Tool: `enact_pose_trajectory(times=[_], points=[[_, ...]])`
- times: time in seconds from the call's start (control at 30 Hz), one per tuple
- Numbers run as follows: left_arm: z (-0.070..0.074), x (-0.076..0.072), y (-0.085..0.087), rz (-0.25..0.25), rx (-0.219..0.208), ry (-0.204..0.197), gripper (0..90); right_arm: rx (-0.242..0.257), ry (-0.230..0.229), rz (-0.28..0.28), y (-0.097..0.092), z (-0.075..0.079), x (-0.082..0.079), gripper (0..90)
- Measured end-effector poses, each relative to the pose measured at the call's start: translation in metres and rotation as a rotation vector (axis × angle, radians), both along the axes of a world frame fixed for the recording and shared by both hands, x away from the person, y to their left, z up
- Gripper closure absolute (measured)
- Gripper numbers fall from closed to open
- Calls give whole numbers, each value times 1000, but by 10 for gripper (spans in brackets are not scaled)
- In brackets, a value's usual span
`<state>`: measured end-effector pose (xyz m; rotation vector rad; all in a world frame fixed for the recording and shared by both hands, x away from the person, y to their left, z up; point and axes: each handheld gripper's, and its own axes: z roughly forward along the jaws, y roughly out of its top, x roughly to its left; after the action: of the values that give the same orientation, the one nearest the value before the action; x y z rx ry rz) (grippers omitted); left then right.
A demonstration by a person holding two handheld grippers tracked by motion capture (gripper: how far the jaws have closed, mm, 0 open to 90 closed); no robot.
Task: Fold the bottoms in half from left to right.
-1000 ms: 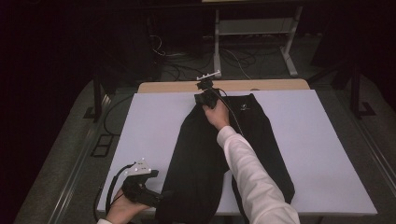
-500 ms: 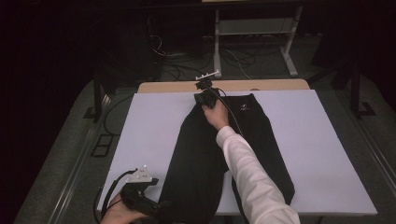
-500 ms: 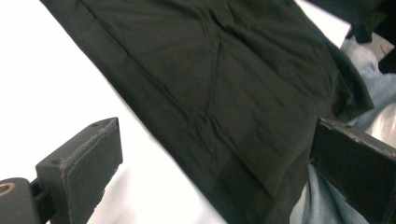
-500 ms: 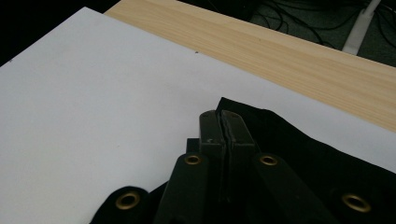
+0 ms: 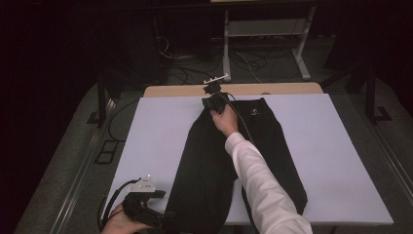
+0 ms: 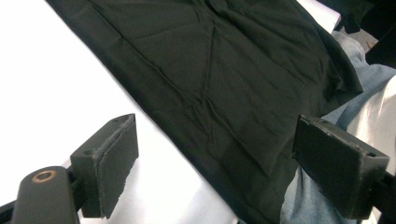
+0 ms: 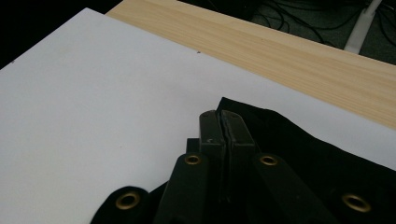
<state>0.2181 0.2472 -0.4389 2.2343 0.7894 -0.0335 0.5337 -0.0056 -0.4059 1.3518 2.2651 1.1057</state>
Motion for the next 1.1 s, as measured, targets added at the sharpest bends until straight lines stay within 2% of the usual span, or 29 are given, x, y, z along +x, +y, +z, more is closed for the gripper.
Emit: enact_pose_trajectory(times=[0.13,0.23,0.4,0.57,0.63,0.73,0.9,1.1], points=[[-1,0,2,-6,29,-2,154,9,0,-2,-1,0,0,872],[-1,-1,4,-10,27,-3,200,12,3,-3,-1,0,0,871],[-1,-4,10,-28,26,-19,331,12,-1,-3,0,0,0,871],[0,-7,13,-56,37,-18,466,8,0,-2,0,0,0,872],[-1,-7,13,-77,33,-13,534,10,0,-1,0,0,0,871],[-1,-6,11,-96,32,-13,583,13,0,-2,0,0,0,871],[-2,-4,5,-163,32,-9,715,9,-3,2,0,0,0,872],[-4,-1,2,-146,31,8,876,7,-2,6,0,0,0,871]])
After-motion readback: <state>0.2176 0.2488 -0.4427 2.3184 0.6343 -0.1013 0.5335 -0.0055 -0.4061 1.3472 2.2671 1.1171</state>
